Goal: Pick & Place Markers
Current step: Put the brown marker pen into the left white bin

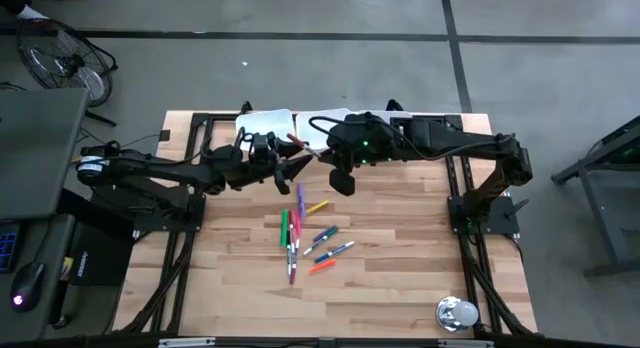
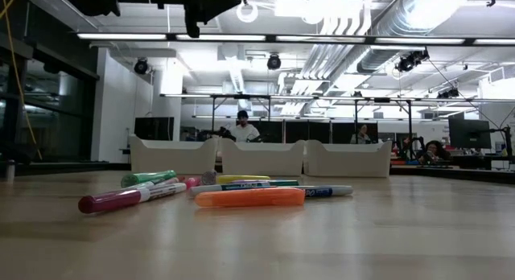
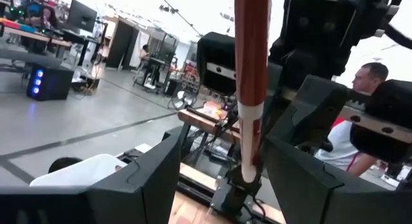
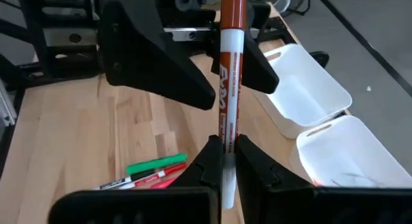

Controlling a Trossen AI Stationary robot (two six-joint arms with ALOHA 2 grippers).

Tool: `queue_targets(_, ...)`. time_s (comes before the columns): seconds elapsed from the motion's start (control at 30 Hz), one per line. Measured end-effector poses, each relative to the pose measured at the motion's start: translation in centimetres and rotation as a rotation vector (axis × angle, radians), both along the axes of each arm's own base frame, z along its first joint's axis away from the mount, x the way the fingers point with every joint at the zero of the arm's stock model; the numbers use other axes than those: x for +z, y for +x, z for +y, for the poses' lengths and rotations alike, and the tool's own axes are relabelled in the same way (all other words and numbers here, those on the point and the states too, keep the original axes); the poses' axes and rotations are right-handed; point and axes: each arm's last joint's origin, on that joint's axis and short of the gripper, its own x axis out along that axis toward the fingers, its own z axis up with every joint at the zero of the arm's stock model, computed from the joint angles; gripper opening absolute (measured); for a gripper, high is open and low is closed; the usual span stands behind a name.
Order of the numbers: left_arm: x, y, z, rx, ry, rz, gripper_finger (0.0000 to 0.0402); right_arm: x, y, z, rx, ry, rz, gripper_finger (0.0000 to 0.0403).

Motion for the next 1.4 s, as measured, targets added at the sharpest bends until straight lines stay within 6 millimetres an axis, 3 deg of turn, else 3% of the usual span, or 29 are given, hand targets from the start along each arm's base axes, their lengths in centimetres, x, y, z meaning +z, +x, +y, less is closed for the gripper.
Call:
queue_targets(0.63,0.1,0.0,-0.1,-0.039,-0.011,-0.016,0.0212,-0.6,1.2,-0.3,0.032,0.024,-0.026,0.0012)
queue_targets(0.83,0.1,0.0,-0.2,-0.058,-0.006,-0.016,0.0150,-0.9,1.6,-0.5,0.035,0.037,-0.027,0.0012)
queue_targets(1.07,0.0,0.0,-0.2,-0.073,-0.006,-0.006,0.0034,-1.3,2.0,-0.5,0.035,0.040,-0.016,0.0010)
queue_targets(1.4,0.0,0.1,-0.3,-0.097,0.005,0.003,0.0028,-1.4,1.9,-0.5,0.030,0.038,-0.011,0.0009)
